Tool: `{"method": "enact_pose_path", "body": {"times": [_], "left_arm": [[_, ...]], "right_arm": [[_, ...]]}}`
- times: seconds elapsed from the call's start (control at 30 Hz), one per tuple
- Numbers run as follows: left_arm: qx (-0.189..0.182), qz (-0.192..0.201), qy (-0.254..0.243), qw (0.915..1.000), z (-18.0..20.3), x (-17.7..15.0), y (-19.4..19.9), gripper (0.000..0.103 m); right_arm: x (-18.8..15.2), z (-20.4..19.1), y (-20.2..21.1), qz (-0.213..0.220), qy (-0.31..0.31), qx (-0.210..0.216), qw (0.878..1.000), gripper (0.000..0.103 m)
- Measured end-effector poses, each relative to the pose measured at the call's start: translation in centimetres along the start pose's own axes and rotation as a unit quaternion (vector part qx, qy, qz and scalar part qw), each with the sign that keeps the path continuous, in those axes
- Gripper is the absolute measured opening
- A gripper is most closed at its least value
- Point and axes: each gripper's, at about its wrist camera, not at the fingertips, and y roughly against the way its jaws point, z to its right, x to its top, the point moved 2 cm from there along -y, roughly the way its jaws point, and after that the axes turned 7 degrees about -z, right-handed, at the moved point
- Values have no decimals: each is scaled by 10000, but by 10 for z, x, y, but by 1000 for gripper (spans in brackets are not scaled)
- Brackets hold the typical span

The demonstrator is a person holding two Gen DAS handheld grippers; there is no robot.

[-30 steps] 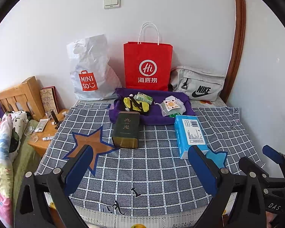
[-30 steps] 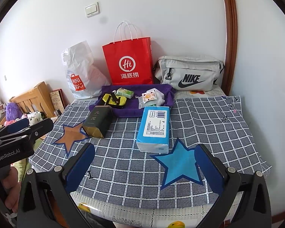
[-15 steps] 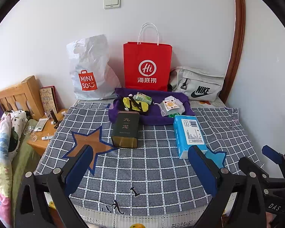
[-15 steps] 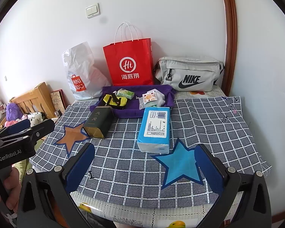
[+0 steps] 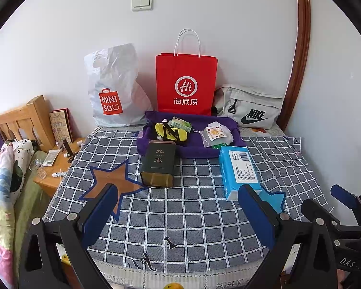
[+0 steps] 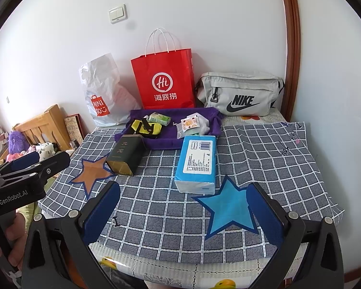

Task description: Organize soft objects

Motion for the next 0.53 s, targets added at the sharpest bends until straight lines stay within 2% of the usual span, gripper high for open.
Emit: {"method": "enact_pose_path", "body": {"times": [0.53], "left_arm": [[12,22,24,10000,1,-1,1,101]], "right_arm": [[1,-1,0,3,-1,15,10000,103]]}}
